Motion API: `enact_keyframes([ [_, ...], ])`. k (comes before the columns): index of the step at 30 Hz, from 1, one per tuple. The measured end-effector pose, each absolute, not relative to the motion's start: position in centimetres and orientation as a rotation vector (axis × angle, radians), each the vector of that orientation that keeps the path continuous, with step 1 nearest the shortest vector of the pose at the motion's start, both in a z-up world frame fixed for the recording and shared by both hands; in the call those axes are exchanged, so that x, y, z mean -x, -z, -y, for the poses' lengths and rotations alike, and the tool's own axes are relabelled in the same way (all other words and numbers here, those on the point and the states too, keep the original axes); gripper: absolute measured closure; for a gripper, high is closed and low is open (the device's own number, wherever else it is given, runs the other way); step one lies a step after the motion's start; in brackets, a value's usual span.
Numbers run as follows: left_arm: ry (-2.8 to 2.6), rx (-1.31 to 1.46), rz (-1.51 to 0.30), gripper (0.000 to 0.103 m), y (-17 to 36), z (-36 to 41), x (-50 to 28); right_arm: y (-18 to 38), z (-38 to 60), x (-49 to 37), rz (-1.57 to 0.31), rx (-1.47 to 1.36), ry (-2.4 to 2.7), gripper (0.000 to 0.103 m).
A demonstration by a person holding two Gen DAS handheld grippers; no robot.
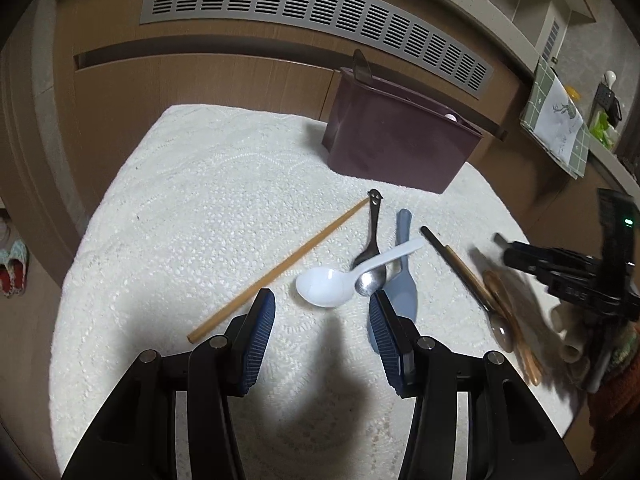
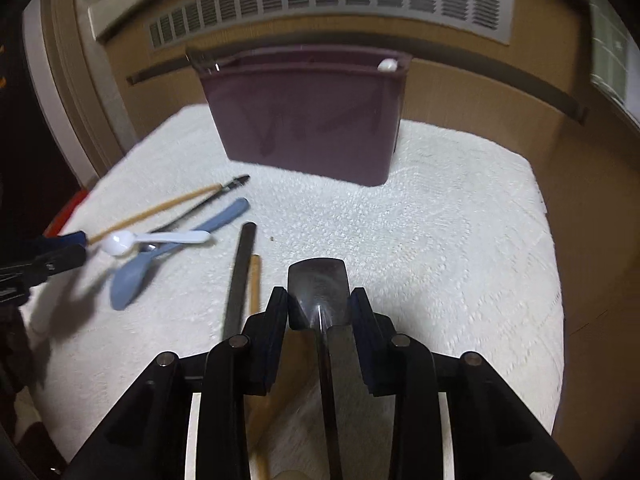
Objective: Organize utensils
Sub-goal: 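Grasp the white plastic spoon with the left tool while the right tool holds the spatula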
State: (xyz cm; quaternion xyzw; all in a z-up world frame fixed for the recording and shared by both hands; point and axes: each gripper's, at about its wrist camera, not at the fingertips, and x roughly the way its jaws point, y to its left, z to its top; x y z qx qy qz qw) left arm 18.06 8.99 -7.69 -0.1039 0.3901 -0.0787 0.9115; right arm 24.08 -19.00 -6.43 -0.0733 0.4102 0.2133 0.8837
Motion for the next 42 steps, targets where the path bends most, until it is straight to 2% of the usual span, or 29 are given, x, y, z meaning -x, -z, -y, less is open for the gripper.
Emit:
enact_keyframes([
  [4, 0.185, 0.126, -0.855, 0.054, 7.2, -9.1, -20.1, 4.9, 20.1, -21.4, -0.785, 0.124, -0.42, 0.074],
  [6, 0.257, 0.101, -0.912, 0.06, 7.2, -9.0, -22.3, 4.5, 20.8, -20.4, -0.762, 0.107, -0.412, 0.074],
  [8, 0.308, 0.047, -0.971, 0.073, 7.5, -8.5, -24.8, 4.3, 21.0, -19.9, -0.75, 0.091, -0.398, 0.074],
  [11, 0.307, -0.075, -1.049, 0.076, 8.7, -7.4, -26.7, 4.4, 21.1, -19.3, -0.734, 0.071, -0.381, 0.074],
  [20, 0.17, 0.048, -1.059, 0.077, 9.3, -9.8, -23.2, 5.0, 22.3, -18.6, -0.736, 0.022, -0.367, 0.074],
  [27, 0.263, 0.112, -1.115, 0.077, 9.1, -7.3, -20.7, 5.4, 21.5, -18.9, -0.746, 0.015, -0.39, 0.074],
  [37, 0.234, 0.103, -1.076, 0.077, 9.3, -6.8, -25.3, 5.3, 22.0, -18.3, -0.744, 0.011, -0.375, 0.074],
  [42, 0.241, 0.278, -1.113, 0.077, 9.4, -7.5, -27.4, 5.5, 22.0, -18.3, -0.751, 0.007, -0.374, 0.074],
])
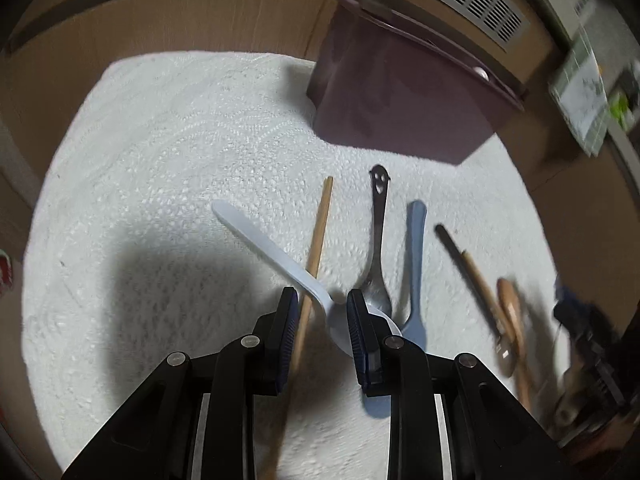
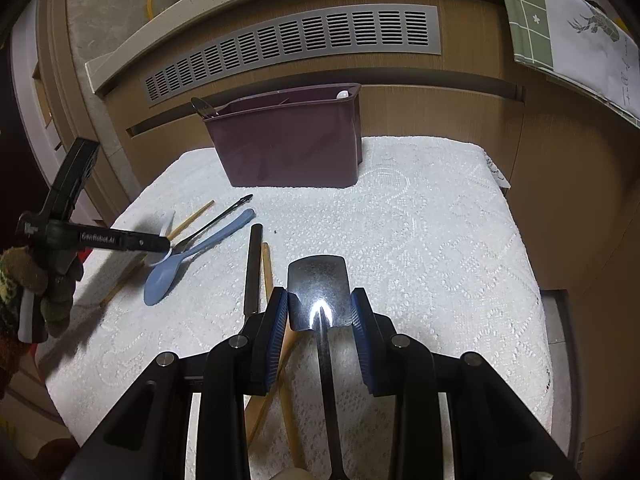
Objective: Organize utensils
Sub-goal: 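Grasp the white plastic spoon with the left tool while the right tool holds the spatula, then lift the spatula and white spoon over the purple caddy and release both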
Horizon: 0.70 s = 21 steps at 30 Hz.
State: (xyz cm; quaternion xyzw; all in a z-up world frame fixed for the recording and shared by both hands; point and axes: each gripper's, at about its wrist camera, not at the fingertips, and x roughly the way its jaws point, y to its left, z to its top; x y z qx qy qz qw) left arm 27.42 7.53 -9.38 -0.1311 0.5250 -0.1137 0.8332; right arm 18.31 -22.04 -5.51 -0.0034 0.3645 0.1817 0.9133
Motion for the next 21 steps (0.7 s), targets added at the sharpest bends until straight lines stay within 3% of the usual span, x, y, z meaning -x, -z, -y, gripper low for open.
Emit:
enact_keyframes([
  [5, 0.156, 0.507, -1.13, 0.077, 10.0, -9.4, -29.7, 5.8, 22.0, -18.5, -0.754, 0.008, -0.367, 0.074],
  [14, 0.044, 0.584, -1.106, 0.077, 10.0, -10.0, -33.3, 5.8, 21.6, -18.0, -0.732, 0.037, -0.37, 0.074],
  [19, 0.061, 0.492, -1.021, 0.088, 9.4, -9.2, -33.1, 5.8, 21.7, -17.6, -0.719, 0.039, -0.373, 0.074],
  [21, 0.093, 0.45, -0.966, 0.097, 8.6, -8.7, -31.4, 5.5, 21.8, -17.3, -0.708, 0.044, -0.373, 0.074],
])
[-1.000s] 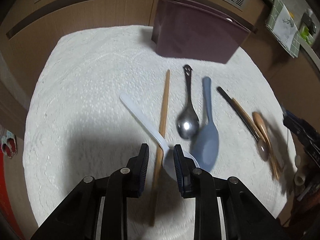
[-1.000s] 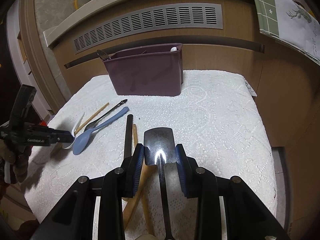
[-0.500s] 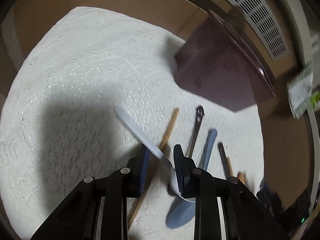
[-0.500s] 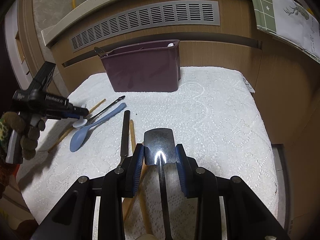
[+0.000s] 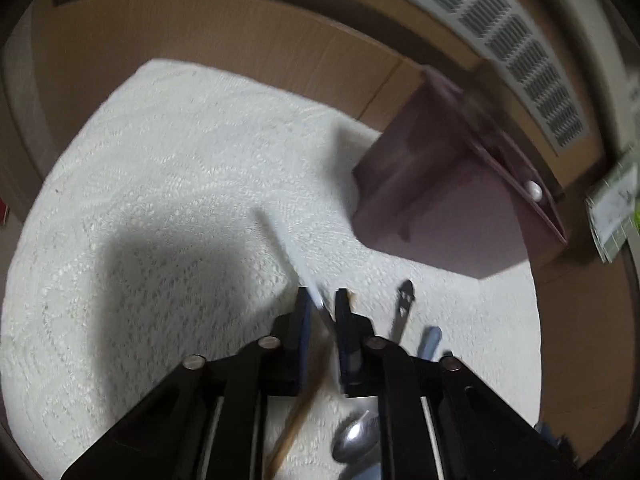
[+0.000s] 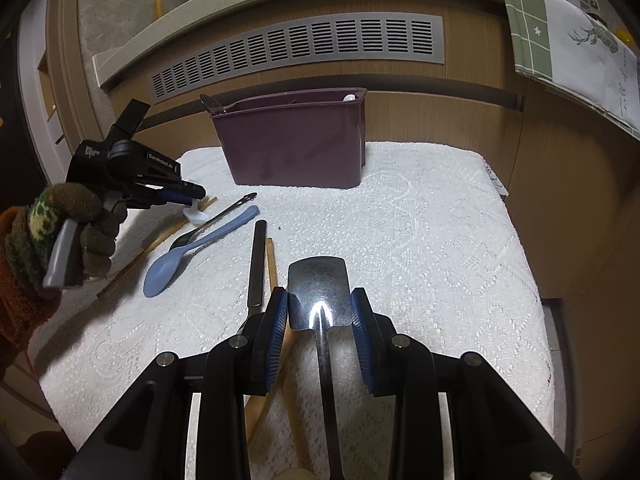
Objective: Organize utensils
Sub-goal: 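Lift the spatula and white spoon over the purple caddy and release both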
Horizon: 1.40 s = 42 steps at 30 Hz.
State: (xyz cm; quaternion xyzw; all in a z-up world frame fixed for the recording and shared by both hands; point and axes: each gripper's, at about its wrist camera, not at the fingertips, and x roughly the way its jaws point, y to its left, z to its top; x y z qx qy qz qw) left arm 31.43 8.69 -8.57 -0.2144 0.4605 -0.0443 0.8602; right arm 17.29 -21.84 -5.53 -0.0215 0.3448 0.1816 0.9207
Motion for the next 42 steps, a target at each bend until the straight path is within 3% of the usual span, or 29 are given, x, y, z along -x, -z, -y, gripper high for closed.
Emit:
enact_keyframes([
  [14, 0.225, 0.268, -0.632, 0.099, 0.6, -5.8, -19.9, 3.5, 22.1, -17.4, -0.68, -0.028, -0.41, 0.074],
  [18, 0.311, 0.264, -0.505, 0.099, -5.9, -4.5, -21.8, -1.1, 21.1, -18.5, -0.568, 0.001, -0.419, 0.074],
  [21, 0.331, 0.248, -0.382, 0.099, -10.4, -4.1, -24.5, -8.1, 20.9, -20.1, -0.367, 0.003, -0.42, 0.074],
  [24, 0.313, 0.253, -0.286, 0.099, -12.3, -3.8, -27.5, -12.7, 20.5, -22.5, -0.234, -0.025, -0.428, 0.074],
  [28, 0.27, 0.273, -0.258, 0.099, -11.1, -3.7, -31.7, -14.1, 19.3, -27.8, -0.186, -0.052, -0.409, 0.074],
  [42, 0.202, 0.254, -0.317, 0.099, -4.1, -2.7, -37.9, -7.6, 17.1, -38.2, -0.231, -0.113, -0.383, 0.074],
])
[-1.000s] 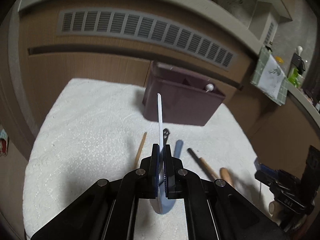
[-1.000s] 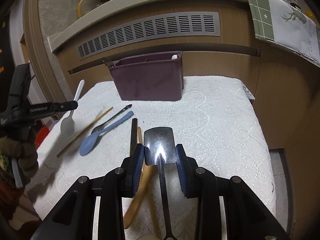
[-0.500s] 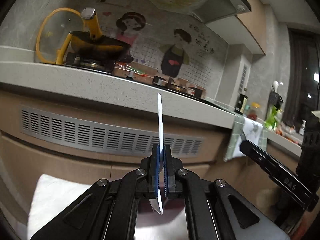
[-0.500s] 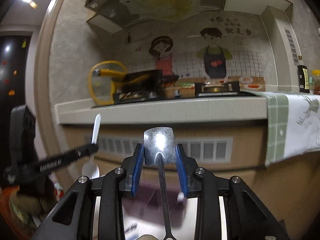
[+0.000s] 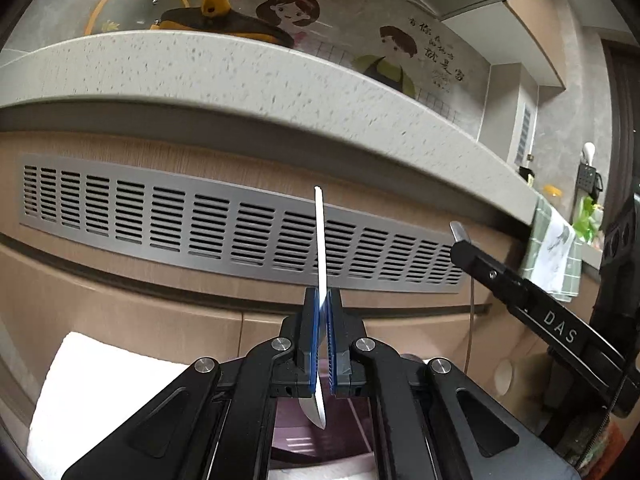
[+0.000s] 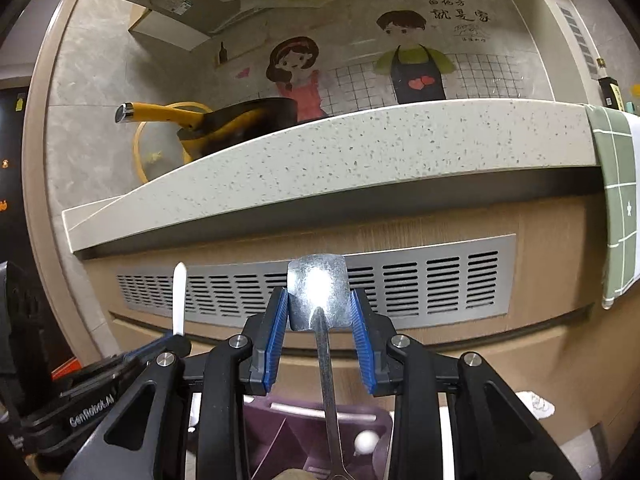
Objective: Organize utensils
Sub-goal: 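Lift the spatula and white spoon over the purple caddy and release both, then move the right tool to the wooden spoon while the left tool approaches the blue spoon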
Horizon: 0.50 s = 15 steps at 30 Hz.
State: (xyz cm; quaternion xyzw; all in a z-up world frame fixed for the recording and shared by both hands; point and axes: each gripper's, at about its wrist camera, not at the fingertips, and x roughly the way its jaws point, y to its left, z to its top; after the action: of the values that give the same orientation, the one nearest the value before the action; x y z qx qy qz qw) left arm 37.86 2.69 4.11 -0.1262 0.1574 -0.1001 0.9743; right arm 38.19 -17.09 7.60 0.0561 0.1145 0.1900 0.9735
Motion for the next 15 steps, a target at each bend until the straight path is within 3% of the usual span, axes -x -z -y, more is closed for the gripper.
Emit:
enact_keyframes([
  [9, 0.218, 0.278, -0.378, 0.097, -0.5, -2.0, -38.6, -5.5, 15.7, -40.1, -0.223, -0.105, -0.384, 0.073],
  [15, 0.232, 0.295, -0.382, 0.076, -0.8, -2.7, -36.8, -4.2, 17.1, -39.8, -0.356, -0.106, -0.436, 0.072],
])
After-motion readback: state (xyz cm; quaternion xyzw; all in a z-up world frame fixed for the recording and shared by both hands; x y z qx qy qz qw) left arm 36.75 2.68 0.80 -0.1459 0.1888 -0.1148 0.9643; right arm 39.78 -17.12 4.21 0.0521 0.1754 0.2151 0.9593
